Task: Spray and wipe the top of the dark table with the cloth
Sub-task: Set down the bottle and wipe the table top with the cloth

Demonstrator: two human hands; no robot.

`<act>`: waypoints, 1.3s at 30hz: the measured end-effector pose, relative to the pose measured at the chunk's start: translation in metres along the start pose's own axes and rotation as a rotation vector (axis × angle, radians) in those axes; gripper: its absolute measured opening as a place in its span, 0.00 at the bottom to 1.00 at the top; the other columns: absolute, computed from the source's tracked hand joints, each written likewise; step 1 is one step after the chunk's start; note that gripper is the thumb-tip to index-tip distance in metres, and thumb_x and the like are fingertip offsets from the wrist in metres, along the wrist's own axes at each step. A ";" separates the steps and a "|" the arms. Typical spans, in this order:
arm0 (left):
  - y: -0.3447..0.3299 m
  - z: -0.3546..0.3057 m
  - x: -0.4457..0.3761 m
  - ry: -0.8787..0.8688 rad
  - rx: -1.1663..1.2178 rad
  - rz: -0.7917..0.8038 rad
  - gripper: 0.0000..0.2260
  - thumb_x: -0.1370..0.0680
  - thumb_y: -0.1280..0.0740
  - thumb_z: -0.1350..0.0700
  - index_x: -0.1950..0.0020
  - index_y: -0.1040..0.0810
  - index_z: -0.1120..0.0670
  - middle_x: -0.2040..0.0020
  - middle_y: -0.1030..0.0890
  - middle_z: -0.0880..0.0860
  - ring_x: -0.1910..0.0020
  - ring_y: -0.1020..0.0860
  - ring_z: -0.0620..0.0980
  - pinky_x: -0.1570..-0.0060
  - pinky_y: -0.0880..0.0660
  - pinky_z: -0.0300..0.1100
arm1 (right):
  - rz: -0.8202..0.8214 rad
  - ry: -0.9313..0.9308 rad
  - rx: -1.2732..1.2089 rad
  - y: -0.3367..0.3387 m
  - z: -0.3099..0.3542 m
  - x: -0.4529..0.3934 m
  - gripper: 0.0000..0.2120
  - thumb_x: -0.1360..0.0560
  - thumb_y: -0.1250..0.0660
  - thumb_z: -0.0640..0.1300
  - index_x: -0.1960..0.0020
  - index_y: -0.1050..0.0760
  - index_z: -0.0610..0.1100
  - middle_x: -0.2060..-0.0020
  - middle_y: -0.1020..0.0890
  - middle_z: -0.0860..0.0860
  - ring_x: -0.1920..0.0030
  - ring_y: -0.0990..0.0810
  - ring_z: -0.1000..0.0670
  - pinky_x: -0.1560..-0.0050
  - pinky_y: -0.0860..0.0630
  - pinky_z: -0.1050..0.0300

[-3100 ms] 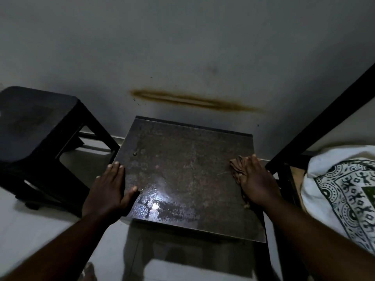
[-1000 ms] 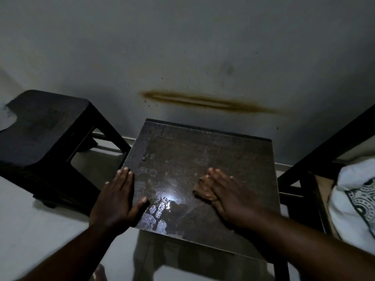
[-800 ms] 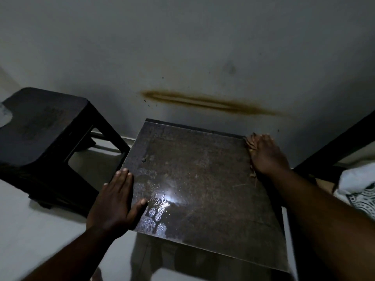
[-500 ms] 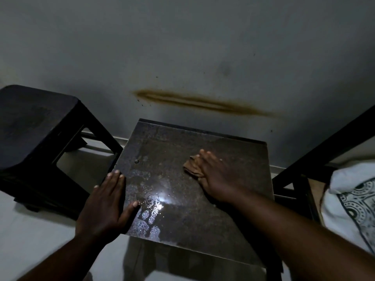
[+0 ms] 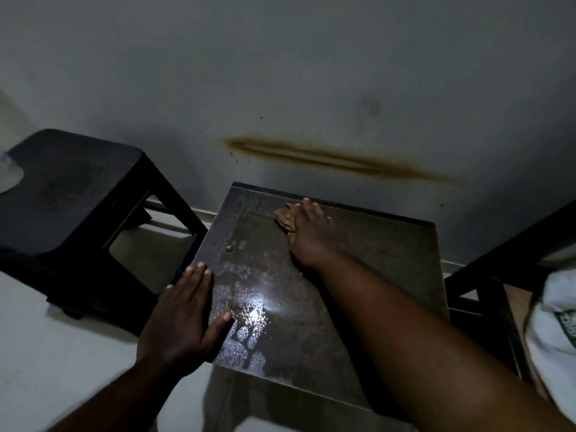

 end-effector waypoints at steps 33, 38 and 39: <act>-0.006 0.005 0.001 -0.005 -0.019 0.008 0.40 0.25 0.52 0.29 0.21 0.45 0.55 0.21 0.51 0.52 0.21 0.53 0.51 0.26 0.54 0.48 | 0.013 0.012 0.020 -0.002 0.081 -0.052 0.32 0.20 0.44 0.50 0.20 0.51 0.45 0.19 0.52 0.46 0.21 0.53 0.44 0.25 0.48 0.44; -0.008 0.006 -0.001 -0.015 -0.023 -0.003 0.40 0.25 0.54 0.29 0.20 0.49 0.53 0.20 0.53 0.52 0.22 0.57 0.49 0.26 0.60 0.44 | 0.125 0.309 0.107 -0.007 0.112 -0.056 0.32 0.21 0.43 0.51 0.20 0.51 0.49 0.19 0.51 0.49 0.21 0.52 0.46 0.25 0.48 0.45; -0.007 0.008 0.000 -0.007 -0.026 -0.002 0.40 0.25 0.53 0.29 0.20 0.48 0.54 0.20 0.52 0.52 0.22 0.56 0.50 0.26 0.59 0.45 | 0.109 0.252 0.100 0.001 0.097 -0.064 0.32 0.21 0.42 0.51 0.20 0.49 0.49 0.19 0.50 0.48 0.21 0.49 0.45 0.25 0.46 0.45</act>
Point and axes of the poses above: each hand's wrist, its own x-axis away from the middle knuckle, its own y-axis out of the back of the hand, z = x × y, the point moved 8 cm from there along -x, towards the middle knuckle
